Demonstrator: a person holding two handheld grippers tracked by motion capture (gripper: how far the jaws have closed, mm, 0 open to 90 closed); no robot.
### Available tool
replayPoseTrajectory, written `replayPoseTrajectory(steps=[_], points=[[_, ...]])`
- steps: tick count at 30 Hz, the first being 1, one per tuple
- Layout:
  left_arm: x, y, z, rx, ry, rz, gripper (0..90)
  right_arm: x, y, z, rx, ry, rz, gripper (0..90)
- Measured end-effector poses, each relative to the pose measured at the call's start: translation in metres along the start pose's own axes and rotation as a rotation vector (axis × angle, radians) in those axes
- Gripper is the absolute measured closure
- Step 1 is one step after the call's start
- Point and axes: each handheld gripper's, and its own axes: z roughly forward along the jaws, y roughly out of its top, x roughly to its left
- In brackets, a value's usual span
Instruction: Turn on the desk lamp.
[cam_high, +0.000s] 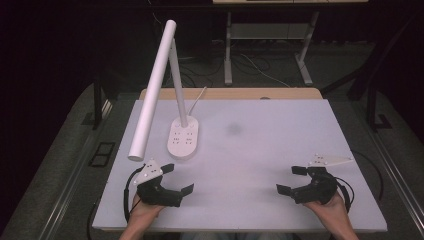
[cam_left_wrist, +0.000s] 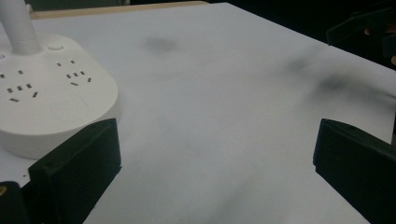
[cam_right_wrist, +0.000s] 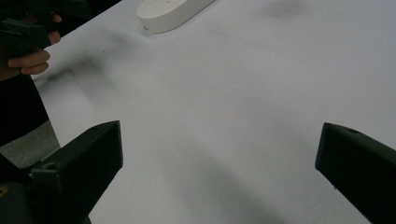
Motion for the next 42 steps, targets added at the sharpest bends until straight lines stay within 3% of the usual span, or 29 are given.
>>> replayPoseTrajectory(steps=[7,18,42], points=[[0.000,0.000,-0.002,-0.002,0.009,-0.005,0.0,0.001,0.005,0.000,0.013,0.005,-0.012,0.3],[0.001,0.000,-0.002,-0.004,0.014,-0.006,0.0,0.004,0.031,0.008,0.046,0.046,-0.050,0.3],[0.000,-0.001,-0.003,-0.014,0.014,-0.006,0.3,0.006,0.063,0.026,0.078,0.060,-0.094,0.4]])
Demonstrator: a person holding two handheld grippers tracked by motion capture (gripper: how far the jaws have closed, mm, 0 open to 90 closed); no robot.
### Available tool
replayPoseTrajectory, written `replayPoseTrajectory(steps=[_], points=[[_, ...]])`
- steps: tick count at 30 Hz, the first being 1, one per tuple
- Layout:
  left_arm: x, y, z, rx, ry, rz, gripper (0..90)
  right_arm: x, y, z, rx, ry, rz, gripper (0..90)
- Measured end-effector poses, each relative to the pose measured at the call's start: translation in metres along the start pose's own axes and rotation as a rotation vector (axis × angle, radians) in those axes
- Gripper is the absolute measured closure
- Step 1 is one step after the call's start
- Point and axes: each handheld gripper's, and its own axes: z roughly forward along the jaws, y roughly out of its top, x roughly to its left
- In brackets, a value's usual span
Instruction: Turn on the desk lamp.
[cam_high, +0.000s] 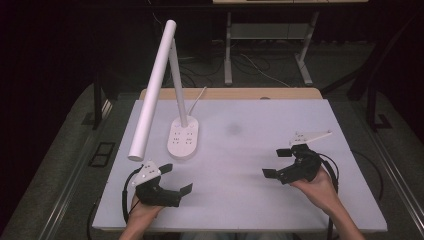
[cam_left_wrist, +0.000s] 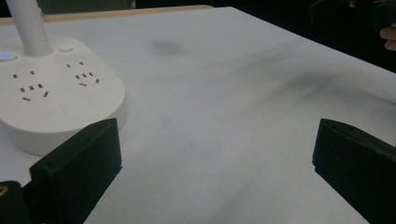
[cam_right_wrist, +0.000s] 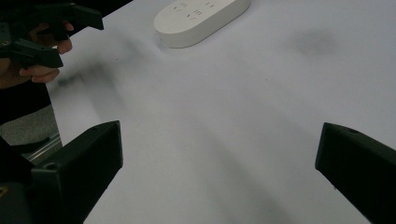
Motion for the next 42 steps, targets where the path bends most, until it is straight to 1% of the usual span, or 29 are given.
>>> replayPoseTrajectory(steps=[3,6,7,8,11,12,19,22,30,33,38,41,42], points=[[0.000,0.000,0.000,-0.002,-0.002,-0.004,0.3,0.000,0.004,0.002,0.000,0.000,0.001,0.4],[0.001,0.000,-0.001,-0.009,-0.002,-0.016,0.3,0.001,0.013,0.005,0.001,0.003,-0.009,0.4],[0.001,0.000,-0.001,-0.009,-0.002,-0.016,0.3,0.001,0.013,0.005,0.001,0.003,-0.009,0.4],[0.002,0.000,-0.002,-0.012,0.003,-0.015,0.3,0.002,0.018,0.006,0.003,0.005,-0.016,0.4],[0.002,0.000,-0.002,-0.014,0.002,-0.017,0.4,0.002,0.025,0.009,-0.001,0.006,-0.028,0.4],[0.003,0.000,-0.003,-0.017,0.002,-0.016,0.4,0.003,0.027,0.010,-0.001,0.008,-0.022,0.4],[0.002,0.000,-0.003,-0.015,0.002,-0.011,0.5,0.003,0.037,0.018,0.000,0.016,-0.031,0.4],[0.002,0.000,-0.003,-0.016,0.001,-0.012,0.6,0.002,0.042,0.024,0.007,0.015,-0.037,0.4],[0.001,0.000,-0.001,-0.008,-0.006,-0.008,0.6,0.000,0.050,0.036,0.034,0.018,-0.036,0.4],[0.001,0.000,-0.001,-0.009,-0.005,-0.007,0.6,0.000,0.053,0.039,0.035,0.020,-0.035,0.4],[0.001,0.000,-0.001,-0.013,-0.007,-0.009,0.6,-0.002,0.059,0.048,0.043,0.021,-0.033,0.4],[0.001,0.000,-0.001,-0.014,-0.008,-0.009,0.6,-0.002,0.060,0.052,0.045,0.022,-0.026,0.4],[0.001,0.000,-0.001,-0.013,-0.008,-0.010,0.6,-0.004,0.062,0.055,0.043,0.024,-0.017,0.4]])
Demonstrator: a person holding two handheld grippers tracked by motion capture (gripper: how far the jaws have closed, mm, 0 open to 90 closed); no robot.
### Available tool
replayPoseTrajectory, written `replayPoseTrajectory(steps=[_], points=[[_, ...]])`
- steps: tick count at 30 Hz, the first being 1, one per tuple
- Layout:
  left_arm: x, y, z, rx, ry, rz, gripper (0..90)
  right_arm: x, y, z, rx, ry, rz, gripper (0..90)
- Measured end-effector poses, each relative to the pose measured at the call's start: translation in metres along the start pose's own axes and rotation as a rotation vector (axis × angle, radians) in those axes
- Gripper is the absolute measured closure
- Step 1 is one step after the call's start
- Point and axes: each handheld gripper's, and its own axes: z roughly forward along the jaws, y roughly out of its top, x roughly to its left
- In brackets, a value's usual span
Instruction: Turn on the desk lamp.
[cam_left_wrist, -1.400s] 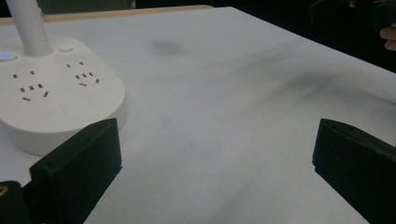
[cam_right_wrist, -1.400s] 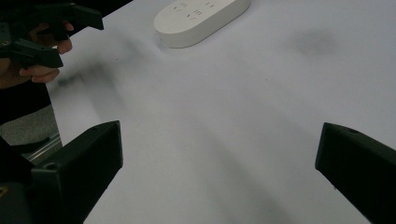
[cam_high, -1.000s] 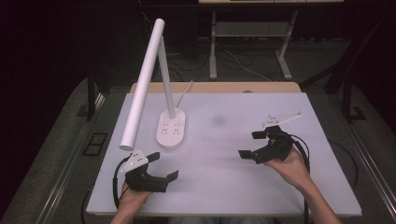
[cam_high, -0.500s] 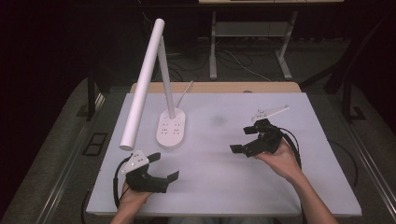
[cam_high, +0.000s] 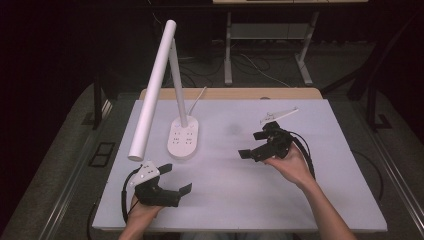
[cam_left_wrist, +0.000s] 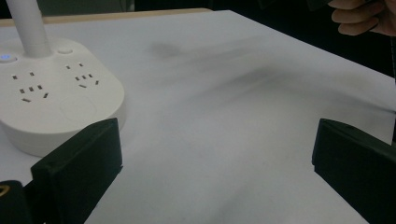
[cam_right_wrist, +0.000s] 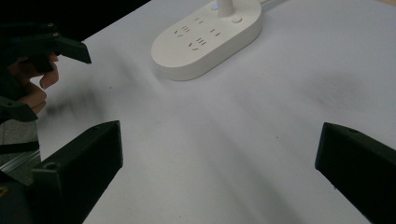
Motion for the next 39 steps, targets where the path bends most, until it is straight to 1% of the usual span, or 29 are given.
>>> replayPoseTrajectory(steps=[6,9,10,16,17,19,24,25,26,27,28,29,30,33,34,39], points=[[0.000,0.000,0.000,0.000,0.000,-0.001,0.6,-0.003,0.007,0.009,0.001,0.002,0.012,0.4],[0.000,0.000,0.000,0.001,-0.002,-0.001,0.6,-0.003,0.011,0.012,0.000,0.002,0.009,0.4],[0.000,0.000,0.001,0.003,-0.003,0.000,0.6,-0.002,0.015,0.015,0.002,0.001,0.005,0.4],[-0.001,0.000,0.001,0.003,-0.006,0.003,0.6,0.001,0.028,0.025,0.006,0.006,-0.008,0.4],[-0.001,0.000,0.001,0.005,-0.006,0.004,0.6,0.002,0.030,0.027,0.005,0.008,-0.004,0.4],[-0.001,0.000,0.001,0.008,-0.009,0.008,0.6,0.003,0.034,0.031,0.005,0.012,-0.014,0.4],[0.000,0.000,0.001,0.007,-0.014,0.008,0.6,0.003,0.043,0.042,0.006,0.014,-0.011,0.4],[0.000,0.000,0.001,0.007,-0.014,0.008,0.6,0.003,0.043,0.042,0.006,0.014,-0.011,0.4],[0.000,0.000,0.001,0.003,-0.014,0.002,0.6,0.003,0.046,0.046,0.012,0.016,-0.010,0.4],[0.000,0.000,0.001,0.003,-0.014,0.002,0.6,0.003,0.046,0.046,0.012,0.016,-0.010,0.4],[0.000,0.000,0.001,0.003,-0.015,0.003,0.6,0.002,0.049,0.051,0.011,0.017,-0.009,0.4],[0.000,0.000,0.001,0.003,-0.015,0.003,0.6,0.002,0.049,0.051,0.011,0.017,-0.009,0.4],[0.000,0.000,0.001,0.005,-0.016,0.005,0.6,0.002,0.052,0.055,0.015,0.018,-0.001,0.4],[0.000,0.000,0.000,0.003,-0.016,0.002,0.6,0.001,0.055,0.059,0.017,0.019,0.003,0.4],[0.000,0.000,0.000,0.001,-0.016,0.000,0.6,0.000,0.058,0.063,0.015,0.017,0.006,0.4],[0.000,0.000,0.000,0.000,-0.015,0.002,0.6,-0.003,0.063,0.070,0.013,0.017,0.017,0.4]])
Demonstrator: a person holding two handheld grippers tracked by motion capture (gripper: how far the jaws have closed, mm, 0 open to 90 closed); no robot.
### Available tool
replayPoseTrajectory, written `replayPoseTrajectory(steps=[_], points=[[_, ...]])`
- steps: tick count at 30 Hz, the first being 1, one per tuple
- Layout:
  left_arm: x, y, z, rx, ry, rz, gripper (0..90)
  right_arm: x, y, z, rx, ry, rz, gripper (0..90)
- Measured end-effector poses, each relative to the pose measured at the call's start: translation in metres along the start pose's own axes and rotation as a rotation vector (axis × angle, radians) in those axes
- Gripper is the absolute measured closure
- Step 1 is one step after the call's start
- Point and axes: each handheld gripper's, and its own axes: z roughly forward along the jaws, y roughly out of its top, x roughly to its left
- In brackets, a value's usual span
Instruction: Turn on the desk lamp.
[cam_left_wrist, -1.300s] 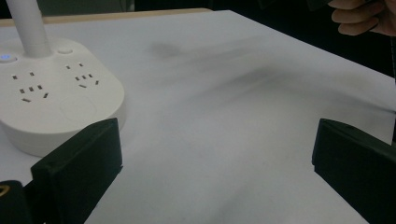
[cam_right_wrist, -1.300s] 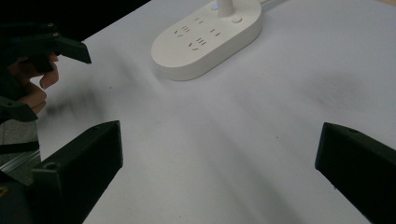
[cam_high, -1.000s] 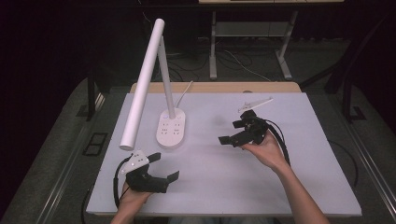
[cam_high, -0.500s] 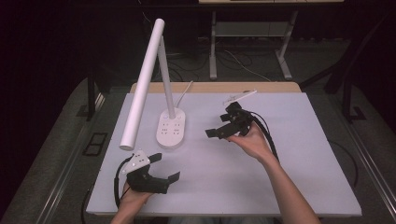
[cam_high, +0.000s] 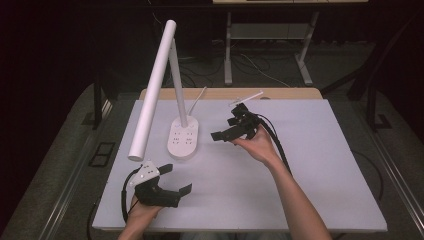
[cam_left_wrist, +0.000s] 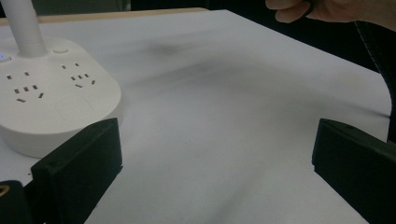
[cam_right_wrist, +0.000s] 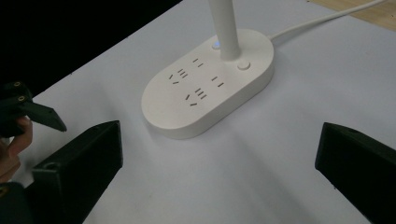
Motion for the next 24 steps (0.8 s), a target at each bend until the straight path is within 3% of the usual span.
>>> replayPoseTrajectory(steps=[10,11,16,17,24], points=[[-0.001,0.000,0.000,0.005,-0.003,0.007,0.6,-0.006,0.014,0.018,-0.027,0.025,0.018,0.6],[-0.001,0.000,0.000,0.002,-0.004,0.008,0.6,-0.008,0.015,0.023,-0.037,0.041,0.019,6.2],[0.000,0.000,-0.001,-0.004,0.005,0.000,0.6,-0.013,0.017,0.031,-0.042,0.036,0.045,6.5],[0.000,0.000,-0.001,-0.006,0.007,0.001,0.6,-0.015,0.017,0.035,-0.042,0.040,0.039,15.1],[-0.001,0.000,-0.001,0.002,0.014,0.017,0.6,-0.021,0.018,0.044,-0.066,0.029,0.052,20.9]])
